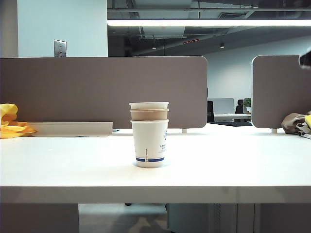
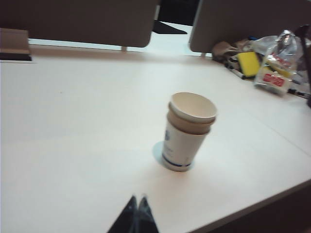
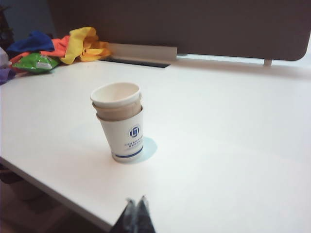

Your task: Pick up all the paper cups on the table one by one and stack them together.

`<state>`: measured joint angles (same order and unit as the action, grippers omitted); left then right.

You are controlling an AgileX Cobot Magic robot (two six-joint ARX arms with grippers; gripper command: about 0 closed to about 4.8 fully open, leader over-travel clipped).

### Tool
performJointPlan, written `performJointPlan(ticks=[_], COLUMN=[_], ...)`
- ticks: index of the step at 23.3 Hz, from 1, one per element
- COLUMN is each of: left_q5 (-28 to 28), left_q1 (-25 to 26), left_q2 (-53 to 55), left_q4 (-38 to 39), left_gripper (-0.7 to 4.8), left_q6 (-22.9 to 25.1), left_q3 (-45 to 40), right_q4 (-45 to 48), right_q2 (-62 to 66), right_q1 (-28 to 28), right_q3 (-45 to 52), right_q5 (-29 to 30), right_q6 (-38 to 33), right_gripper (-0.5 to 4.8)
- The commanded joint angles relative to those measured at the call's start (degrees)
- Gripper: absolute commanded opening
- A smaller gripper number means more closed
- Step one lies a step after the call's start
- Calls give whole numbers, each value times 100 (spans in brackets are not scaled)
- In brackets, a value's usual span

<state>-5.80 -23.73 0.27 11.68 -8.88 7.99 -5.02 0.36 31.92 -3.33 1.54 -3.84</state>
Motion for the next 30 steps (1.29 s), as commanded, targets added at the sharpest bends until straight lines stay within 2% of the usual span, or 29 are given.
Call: performJointPlan(ticks=[1, 6, 8, 12, 18, 24, 30], left_q5=[352, 455, 452, 409, 505, 496, 435], left_q1=[9, 7, 7, 7, 7, 7, 7], left_q2=[7, 4, 4, 4, 9, 4, 4], left_q4=[-66, -822, -894, -503, -90, -103, -103], left_gripper=[-5, -5, -5, -5, -5, -5, -5], left_q6=[52, 50, 52, 96, 96, 98, 739], left_q3=[-155, -575, -669, -758, -756, -758, -756], right_q4=[101, 125, 162, 105, -544, -542, -546], right_q2=[2, 2, 2, 2, 2, 2, 4], right_q1=[-4, -4, -4, -11, -11, -13, -13], right_q3=[96, 245, 328, 328, 328, 326, 326], right_q5=[9, 9, 20, 2, -37, -48, -55], right_q6=[-87, -85, -81, -63, -63, -61, 140], right_gripper=[-5, -5, -5, -5, -5, -5, -5])
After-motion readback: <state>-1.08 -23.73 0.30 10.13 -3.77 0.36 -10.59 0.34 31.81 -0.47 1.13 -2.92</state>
